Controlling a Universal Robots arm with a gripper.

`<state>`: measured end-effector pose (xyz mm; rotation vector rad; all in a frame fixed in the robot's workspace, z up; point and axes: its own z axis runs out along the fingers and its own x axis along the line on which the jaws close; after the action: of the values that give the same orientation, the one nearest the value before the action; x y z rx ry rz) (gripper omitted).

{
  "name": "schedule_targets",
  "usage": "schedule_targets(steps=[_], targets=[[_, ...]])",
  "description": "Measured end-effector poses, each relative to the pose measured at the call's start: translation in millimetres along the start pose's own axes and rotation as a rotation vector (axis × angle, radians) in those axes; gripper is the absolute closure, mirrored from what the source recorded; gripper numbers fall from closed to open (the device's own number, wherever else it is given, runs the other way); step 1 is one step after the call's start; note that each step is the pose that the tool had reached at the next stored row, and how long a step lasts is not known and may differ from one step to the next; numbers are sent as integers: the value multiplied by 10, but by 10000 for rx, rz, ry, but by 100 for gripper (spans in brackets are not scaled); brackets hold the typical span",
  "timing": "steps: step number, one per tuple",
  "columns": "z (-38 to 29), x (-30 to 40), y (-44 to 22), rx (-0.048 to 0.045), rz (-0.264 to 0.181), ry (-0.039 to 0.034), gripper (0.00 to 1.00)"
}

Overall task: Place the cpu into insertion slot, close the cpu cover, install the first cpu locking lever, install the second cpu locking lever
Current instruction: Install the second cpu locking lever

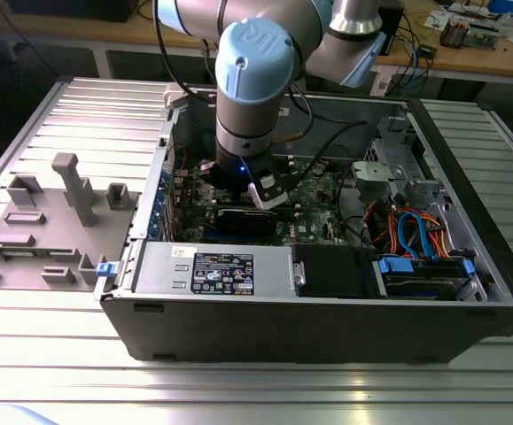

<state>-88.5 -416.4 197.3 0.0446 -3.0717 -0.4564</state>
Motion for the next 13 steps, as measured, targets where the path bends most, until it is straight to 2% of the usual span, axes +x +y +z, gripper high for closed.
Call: schedule_targets(steps=[4, 13], targets=[[4, 0, -1, -55, -2, -1, 89], [1, 0, -10, -64, -3, -2, 89]])
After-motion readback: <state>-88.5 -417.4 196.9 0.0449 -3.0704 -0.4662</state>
